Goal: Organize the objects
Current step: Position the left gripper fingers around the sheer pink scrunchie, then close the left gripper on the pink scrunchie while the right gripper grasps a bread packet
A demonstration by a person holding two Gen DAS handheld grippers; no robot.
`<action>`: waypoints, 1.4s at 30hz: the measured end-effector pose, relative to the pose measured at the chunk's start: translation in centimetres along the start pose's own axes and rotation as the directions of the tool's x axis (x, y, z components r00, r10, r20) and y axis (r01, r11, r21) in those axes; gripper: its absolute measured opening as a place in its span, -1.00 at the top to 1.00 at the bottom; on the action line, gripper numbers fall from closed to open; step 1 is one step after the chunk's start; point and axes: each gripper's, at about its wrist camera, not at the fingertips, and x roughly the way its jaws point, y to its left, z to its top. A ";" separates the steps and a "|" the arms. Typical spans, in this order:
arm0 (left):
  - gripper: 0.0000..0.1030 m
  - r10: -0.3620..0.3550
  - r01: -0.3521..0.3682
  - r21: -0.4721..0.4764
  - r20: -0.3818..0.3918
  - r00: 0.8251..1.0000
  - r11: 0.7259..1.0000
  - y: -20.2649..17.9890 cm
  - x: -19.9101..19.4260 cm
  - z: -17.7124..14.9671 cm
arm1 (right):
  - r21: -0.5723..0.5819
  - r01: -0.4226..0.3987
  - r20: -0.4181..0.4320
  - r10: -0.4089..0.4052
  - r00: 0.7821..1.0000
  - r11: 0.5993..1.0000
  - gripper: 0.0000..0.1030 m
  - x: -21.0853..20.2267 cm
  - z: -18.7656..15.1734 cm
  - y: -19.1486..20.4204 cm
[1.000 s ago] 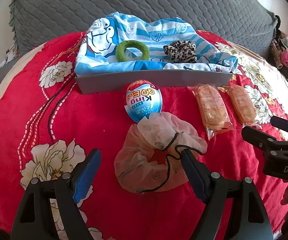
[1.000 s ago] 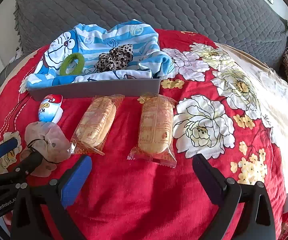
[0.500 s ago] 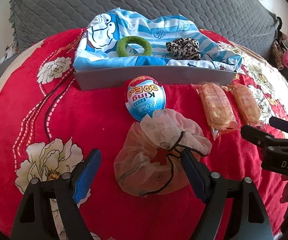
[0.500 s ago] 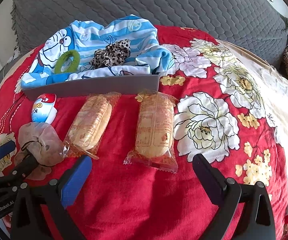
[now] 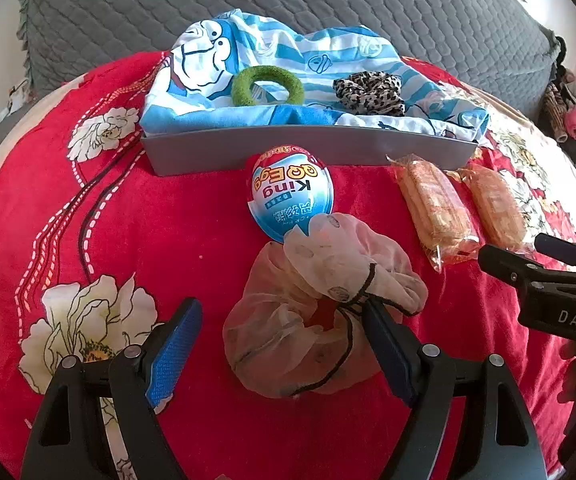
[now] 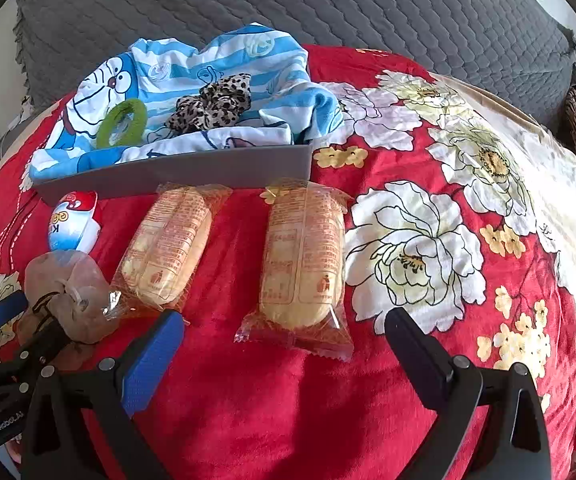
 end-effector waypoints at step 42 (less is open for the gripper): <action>-0.60 -0.039 0.039 -0.015 0.001 0.999 0.999 0.3 1.2 0.5 | 0.003 -0.057 -0.008 0.057 0.998 0.998 -0.10 1.4 0.7 -0.5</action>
